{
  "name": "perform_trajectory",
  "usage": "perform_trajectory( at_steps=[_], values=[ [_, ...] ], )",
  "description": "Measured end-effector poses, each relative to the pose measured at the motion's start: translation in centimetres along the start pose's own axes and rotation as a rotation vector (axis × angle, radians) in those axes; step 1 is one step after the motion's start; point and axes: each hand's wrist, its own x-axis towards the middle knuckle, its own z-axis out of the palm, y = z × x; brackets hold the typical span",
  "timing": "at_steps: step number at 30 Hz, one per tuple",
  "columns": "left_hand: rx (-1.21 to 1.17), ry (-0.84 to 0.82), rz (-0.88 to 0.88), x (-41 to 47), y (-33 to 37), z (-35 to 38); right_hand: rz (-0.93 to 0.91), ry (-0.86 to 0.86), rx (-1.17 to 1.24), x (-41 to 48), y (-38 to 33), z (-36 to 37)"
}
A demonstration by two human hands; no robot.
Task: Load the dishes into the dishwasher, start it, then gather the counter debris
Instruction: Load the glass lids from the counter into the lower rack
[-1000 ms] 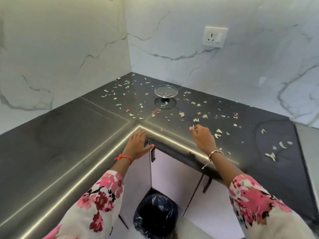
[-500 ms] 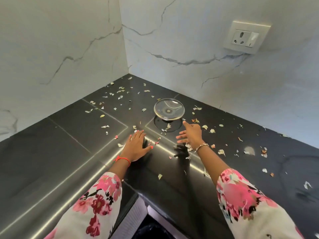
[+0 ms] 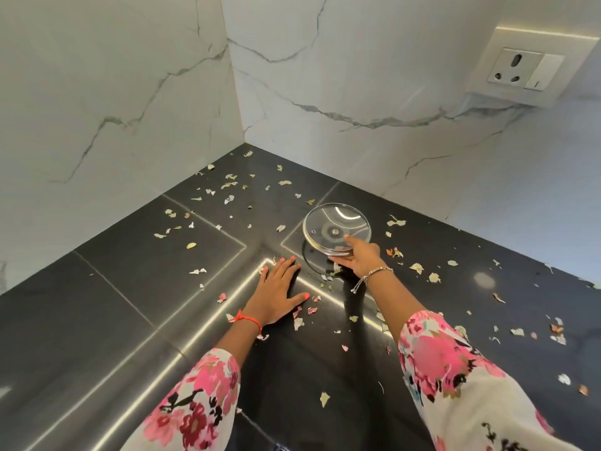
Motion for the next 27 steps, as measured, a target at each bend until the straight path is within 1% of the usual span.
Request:
perform_trajectory(
  at_steps=[4, 9, 12, 15, 18, 22, 27],
  values=[
    [-0.023, -0.001, -0.006, 0.2, -0.1, 0.0, -0.013, 0.042, 0.061, 0.7, 0.6, 0.5],
    [-0.058, -0.028, -0.042, 0.5, 0.6, -0.8, -0.036, 0.093, 0.072, -1.5, 0.8, -0.6],
    [0.039, -0.065, -0.058, 0.6, 1.3, -1.8, -0.082, 0.081, 0.089, -4.0, 0.6, -2.1],
    [0.062, -0.017, -0.032, -0.9, 2.2, -2.3, -0.118, 0.063, 0.118, -6.7, 0.6, -4.1],
    [0.017, 0.080, -0.034, -4.5, 4.0, -1.8, -0.133, 0.056, 0.129, -9.3, 2.0, -6.2],
    [-0.037, 0.190, -0.052, -10.9, 6.2, 0.3, -0.098, 0.024, 0.103, -12.9, 4.6, -9.1],
    [-0.058, 0.233, -0.060, -20.1, 8.7, 3.4, -0.080, -0.005, 0.049, -18.6, 8.5, -13.0]
  ],
)
